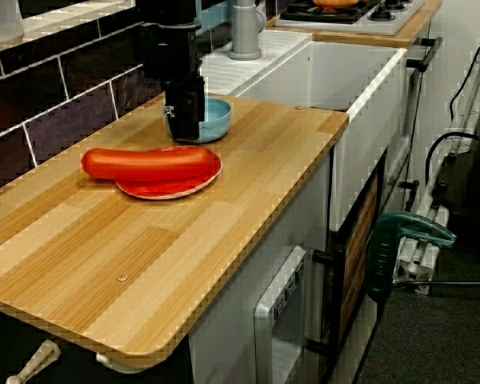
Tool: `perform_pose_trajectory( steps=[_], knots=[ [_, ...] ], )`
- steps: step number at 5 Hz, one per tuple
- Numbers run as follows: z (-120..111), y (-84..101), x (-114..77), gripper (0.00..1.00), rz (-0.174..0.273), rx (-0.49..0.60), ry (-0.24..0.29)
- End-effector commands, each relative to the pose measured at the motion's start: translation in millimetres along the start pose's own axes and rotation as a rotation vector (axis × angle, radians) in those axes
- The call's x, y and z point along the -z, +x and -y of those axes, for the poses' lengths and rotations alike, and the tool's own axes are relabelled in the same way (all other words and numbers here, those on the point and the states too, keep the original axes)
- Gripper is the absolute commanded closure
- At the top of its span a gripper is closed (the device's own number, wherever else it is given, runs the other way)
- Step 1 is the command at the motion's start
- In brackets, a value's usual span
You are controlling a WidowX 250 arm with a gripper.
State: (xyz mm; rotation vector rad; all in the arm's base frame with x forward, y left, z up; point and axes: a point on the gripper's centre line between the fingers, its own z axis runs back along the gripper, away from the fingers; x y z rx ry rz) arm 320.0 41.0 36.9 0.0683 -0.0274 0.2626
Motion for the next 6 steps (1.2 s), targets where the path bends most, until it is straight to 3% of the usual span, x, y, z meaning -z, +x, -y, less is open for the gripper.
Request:
perform_pose_trajectory(
  steps=[1, 3, 4, 5, 6],
  knots=[
    [-24, -11.7, -41.3, 1.0, 0.039, -0.002, -0.033],
    [-41, -27.4, -59.3, 1.0, 0.062, 0.021, -0.011],
    [-44, -38.4, -63.3, 1.0, 0.111, 0.047, 0.059],
    [-41, -42.8, -60.1, 1.0, 0.118, 0.075, 0.204],
    [-41, -44.0, -57.1, 1.0, 0.13, 0.064, 0.263]
  ],
)
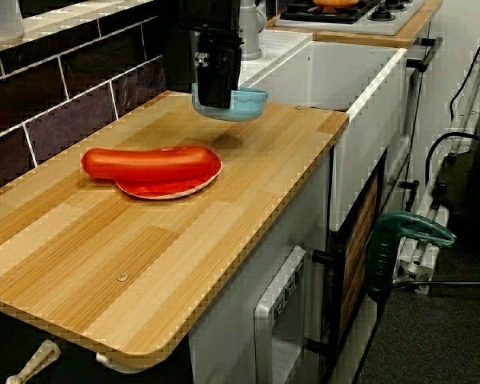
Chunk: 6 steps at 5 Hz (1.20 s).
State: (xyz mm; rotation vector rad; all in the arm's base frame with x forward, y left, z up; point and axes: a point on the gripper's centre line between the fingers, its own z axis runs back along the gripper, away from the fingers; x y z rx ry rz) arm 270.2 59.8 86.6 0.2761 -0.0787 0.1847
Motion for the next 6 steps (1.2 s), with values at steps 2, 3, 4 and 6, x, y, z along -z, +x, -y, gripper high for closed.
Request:
perform_pose_trajectory(
  steps=[2, 3, 4, 6],
  knots=[
    [-5, -4.9, -10.1, 1.0, 0.072, -0.018, 0.118],
    [-6, -5.7, -14.8, 1.0, 0.084, -0.017, 0.119],
    [-9, -5.8, -19.6, 1.0, 0.051, -0.002, 0.063],
    [-12, -1.3, -18.0, 1.0, 0.006, 0.012, -0.008]
  ],
)
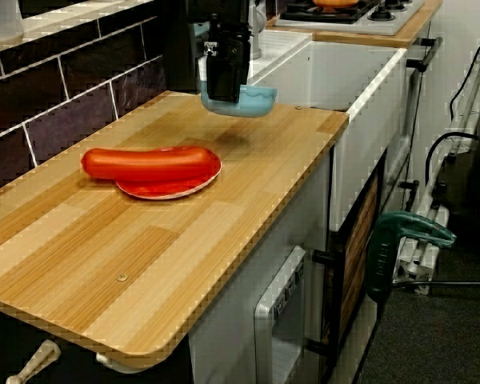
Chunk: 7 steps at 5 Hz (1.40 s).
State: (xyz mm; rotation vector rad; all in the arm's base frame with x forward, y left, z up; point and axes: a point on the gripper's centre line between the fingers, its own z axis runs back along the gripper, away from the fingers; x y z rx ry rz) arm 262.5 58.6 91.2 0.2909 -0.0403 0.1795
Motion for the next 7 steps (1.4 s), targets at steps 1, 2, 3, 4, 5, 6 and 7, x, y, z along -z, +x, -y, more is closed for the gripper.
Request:
perform_pose_trajectory(
  steps=[1, 2, 3, 4, 5, 6, 7],
  knots=[
    [-4, 5.1, -2.5, 1.0, -0.013, 0.049, -0.084],
    [1, 7.3, 3.1, 1.0, -0.017, 0.047, -0.094],
    [10, 9.9, 12.1, 1.0, -0.013, 0.048, -0.087],
    [16, 9.4, 20.9, 0.91, -0.016, 0.04, -0.061],
    [19, 8.3, 27.0, 0.0, -0.014, 0.04, -0.051],
    [13, 10.4, 28.1, 0.0, -0.015, 0.021, -0.053],
    [4, 12.8, 24.1, 0.0, -0.016, 0.004, -0.061]
  ],
)
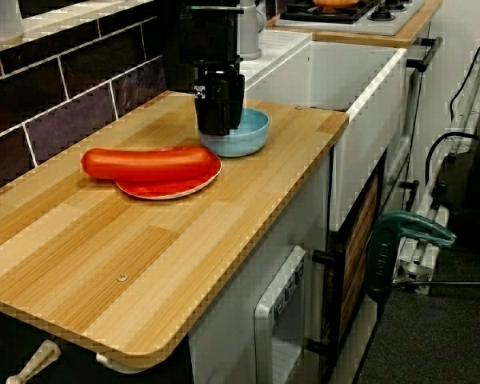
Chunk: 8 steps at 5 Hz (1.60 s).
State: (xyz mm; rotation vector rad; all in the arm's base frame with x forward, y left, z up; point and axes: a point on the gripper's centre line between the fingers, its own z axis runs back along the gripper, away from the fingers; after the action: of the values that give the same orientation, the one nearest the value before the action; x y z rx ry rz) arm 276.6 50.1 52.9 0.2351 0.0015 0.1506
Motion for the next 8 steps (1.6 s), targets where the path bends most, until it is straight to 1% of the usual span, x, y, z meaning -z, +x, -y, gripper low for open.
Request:
perform_pose_trajectory(
  steps=[1, 2, 3, 4, 5, 6, 7, 8],
  knots=[
    [-28, 0.6, -17.6, 0.0, 0.037, -0.039, -0.017],
    [-42, -0.3, -20.7, 0.0, 0.034, -0.063, -0.03],
    [-54, -5.4, -21.0, 0.0, 0.038, -0.082, -0.029],
    [-61, -11.0, -18.3, 0.0, 0.039, -0.089, -0.031],
    [-65, -16.6, -12.4, 0.0, 0.048, -0.091, -0.027],
    [-64, -20.5, -1.6, 0.0, 0.05, -0.084, -0.016],
    [-62, -19.4, 5.6, 0.0, 0.044, -0.087, -0.013],
    [-58, -16.8, 8.3, 0.0, 0.047, -0.092, -0.013]
  ],
)
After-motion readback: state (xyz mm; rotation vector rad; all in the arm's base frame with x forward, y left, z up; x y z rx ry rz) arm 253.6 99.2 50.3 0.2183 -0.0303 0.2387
